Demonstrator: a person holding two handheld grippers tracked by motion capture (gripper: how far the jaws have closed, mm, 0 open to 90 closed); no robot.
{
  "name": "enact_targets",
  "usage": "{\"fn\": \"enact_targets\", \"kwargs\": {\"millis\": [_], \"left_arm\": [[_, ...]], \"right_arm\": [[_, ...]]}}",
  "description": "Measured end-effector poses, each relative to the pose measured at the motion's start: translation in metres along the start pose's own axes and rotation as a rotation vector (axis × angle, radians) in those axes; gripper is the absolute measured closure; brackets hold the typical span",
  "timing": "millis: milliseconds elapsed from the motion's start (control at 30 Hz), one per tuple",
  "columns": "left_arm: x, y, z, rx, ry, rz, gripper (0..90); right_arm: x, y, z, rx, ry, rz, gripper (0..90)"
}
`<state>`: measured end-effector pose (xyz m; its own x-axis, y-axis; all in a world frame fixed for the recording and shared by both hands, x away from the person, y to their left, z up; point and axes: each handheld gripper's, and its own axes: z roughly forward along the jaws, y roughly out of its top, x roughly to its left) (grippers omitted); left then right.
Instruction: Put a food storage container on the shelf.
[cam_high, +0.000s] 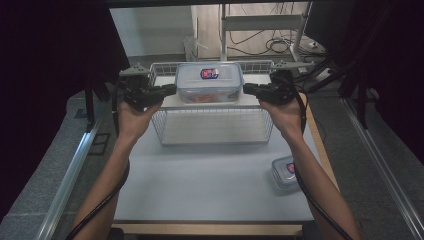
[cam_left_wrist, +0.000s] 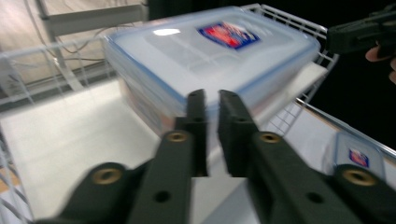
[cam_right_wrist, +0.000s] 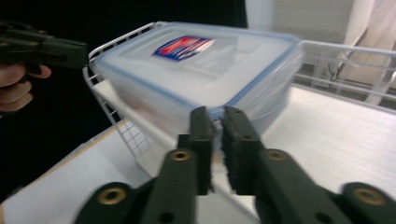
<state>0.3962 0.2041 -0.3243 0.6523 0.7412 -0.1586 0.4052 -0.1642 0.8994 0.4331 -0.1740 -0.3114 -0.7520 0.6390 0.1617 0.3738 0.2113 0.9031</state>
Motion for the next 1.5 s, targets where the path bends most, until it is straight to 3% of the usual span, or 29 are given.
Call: {"fn": "enact_targets", "kwargs": {"millis": [133,333,433,633,800,900,1067,1500], "left_arm": [[-0.002,-0.007,0.013,0.038,-0.002,0.009,89.4],[0.002,-0.009,0.021,0.041,0.002,-0.003,87.8],[0.006,-0.009,0.025,0.041,-0.014,-0.023,87.2],[0.005,-0.007,0.031,0.049,-0.006,-0.023,86.6],[0.002,-0.005,0.031,0.046,-0.008,-0.009,85.8],[-0.003,-0.008,0.029,0.04,-0.017,0.002,80.9],[-0.011,-0.015,0.023,0.036,-0.017,0.023,71.6],[-0.038,-0.05,0.014,0.065,0.011,0.102,45.4]], "right_arm": [[0.008,-0.008,0.013,0.04,0.026,-0.025,89.5],[0.01,-0.011,0.031,0.071,0.012,-0.038,89.6],[0.006,-0.011,0.032,0.063,-0.009,-0.031,89.7],[-0.001,-0.011,0.032,0.06,-0.026,-0.013,89.7],[-0.005,-0.012,0.033,0.059,-0.029,0.004,89.5],[-0.003,-0.014,0.03,0.054,-0.018,-0.001,87.9],[0.004,-0.019,0.024,0.05,0.002,-0.008,77.6],[0.025,-0.044,0.017,0.069,-0.01,-0.094,50.5]]}}
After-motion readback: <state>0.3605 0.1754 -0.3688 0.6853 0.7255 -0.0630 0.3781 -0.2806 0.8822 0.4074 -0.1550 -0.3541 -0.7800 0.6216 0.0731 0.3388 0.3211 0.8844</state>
